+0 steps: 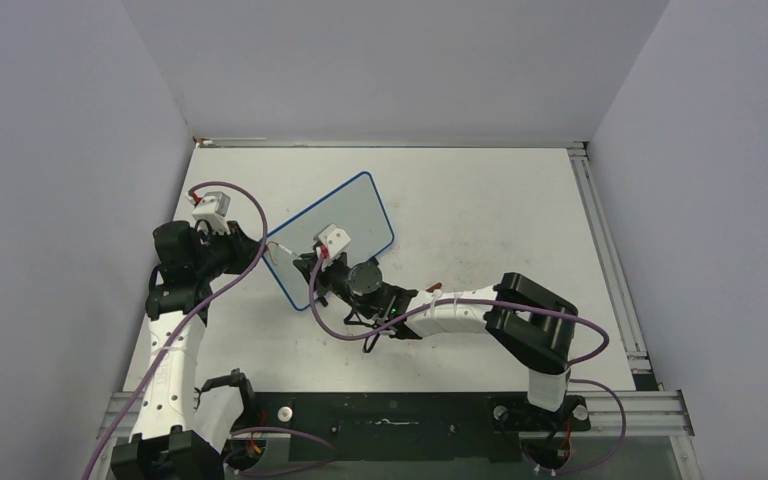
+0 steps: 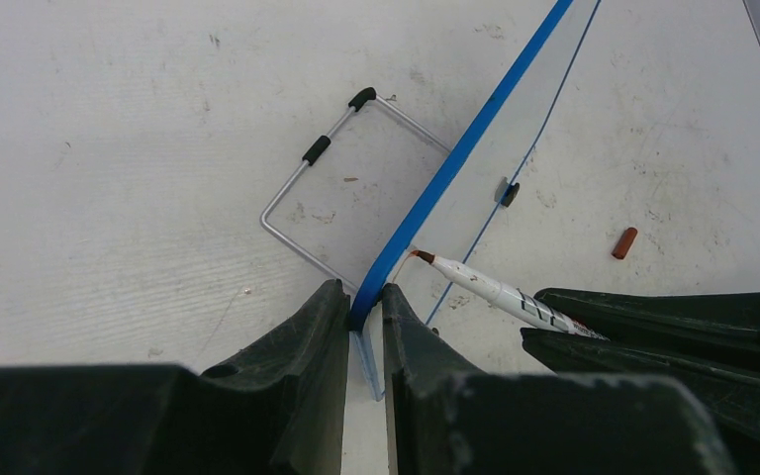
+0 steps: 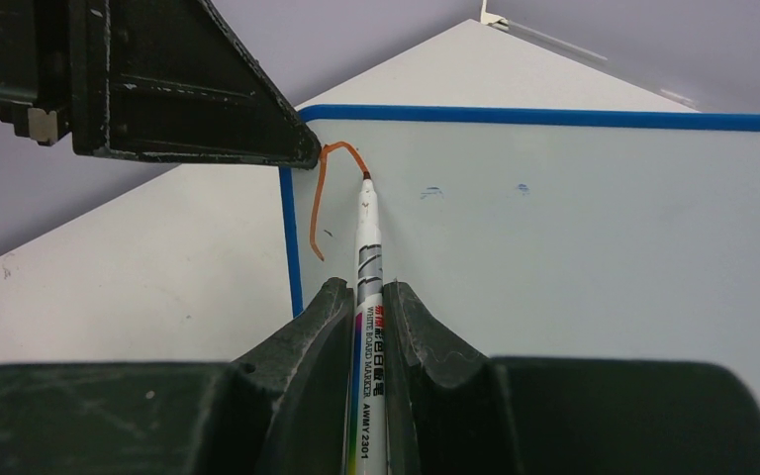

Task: Write a sentence on the whiteboard

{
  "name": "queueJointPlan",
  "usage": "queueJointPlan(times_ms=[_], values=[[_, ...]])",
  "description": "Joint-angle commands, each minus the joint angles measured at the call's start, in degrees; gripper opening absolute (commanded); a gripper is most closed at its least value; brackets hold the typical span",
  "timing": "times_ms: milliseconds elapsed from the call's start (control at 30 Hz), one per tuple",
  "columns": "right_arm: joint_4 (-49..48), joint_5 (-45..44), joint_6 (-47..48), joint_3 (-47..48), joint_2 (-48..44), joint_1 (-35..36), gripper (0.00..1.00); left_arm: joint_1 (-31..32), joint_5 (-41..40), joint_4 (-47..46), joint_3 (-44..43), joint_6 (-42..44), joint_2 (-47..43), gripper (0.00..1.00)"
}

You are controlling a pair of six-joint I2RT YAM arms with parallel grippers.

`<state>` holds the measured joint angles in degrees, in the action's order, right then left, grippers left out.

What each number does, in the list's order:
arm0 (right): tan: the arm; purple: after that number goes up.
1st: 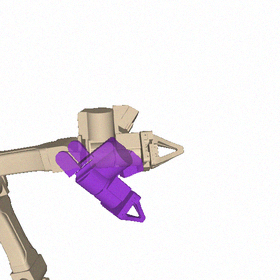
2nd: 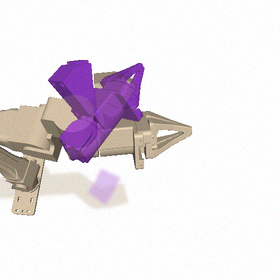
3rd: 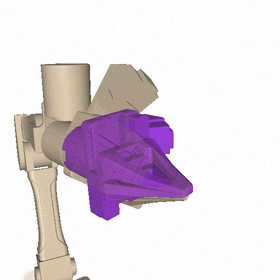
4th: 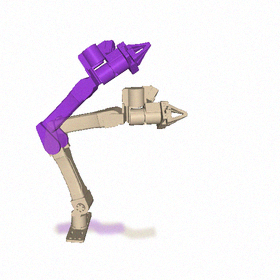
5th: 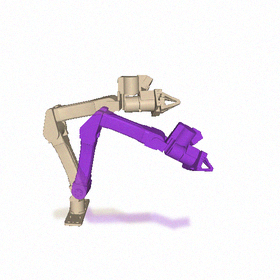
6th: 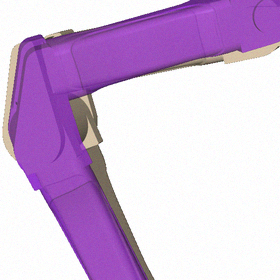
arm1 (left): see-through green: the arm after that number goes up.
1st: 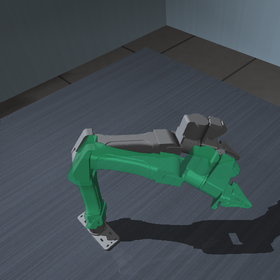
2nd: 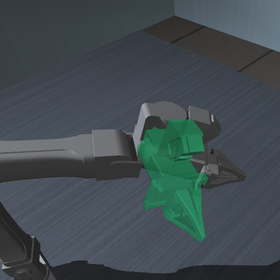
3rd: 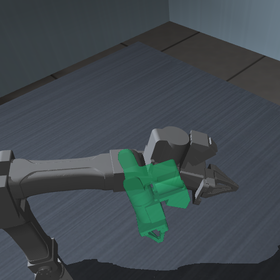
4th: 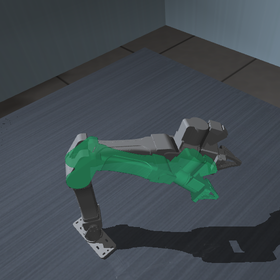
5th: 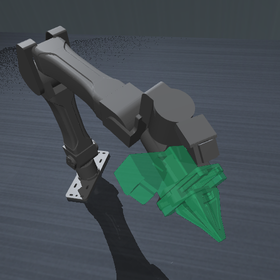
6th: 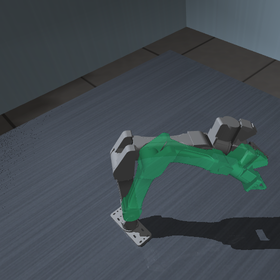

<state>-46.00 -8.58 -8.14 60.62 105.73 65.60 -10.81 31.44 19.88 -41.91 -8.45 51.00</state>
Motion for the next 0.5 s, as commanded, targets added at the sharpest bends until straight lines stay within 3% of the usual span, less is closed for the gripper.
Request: queueJointPlan(times_ms=[0, 467], values=[[-0.4, -2.6, 0.0, -1.4, -1.8, -1.1, 0.05, 0.2, -0.5, 0.3, -0.2, 0.6, -0.8, 0.0], [-1.3, 2.8, 0.6, 0.2, 0.6, 0.6, 0.05, 0.2, -0.6, 0.3, -0.2, 0.5, -0.8, 0.0]])
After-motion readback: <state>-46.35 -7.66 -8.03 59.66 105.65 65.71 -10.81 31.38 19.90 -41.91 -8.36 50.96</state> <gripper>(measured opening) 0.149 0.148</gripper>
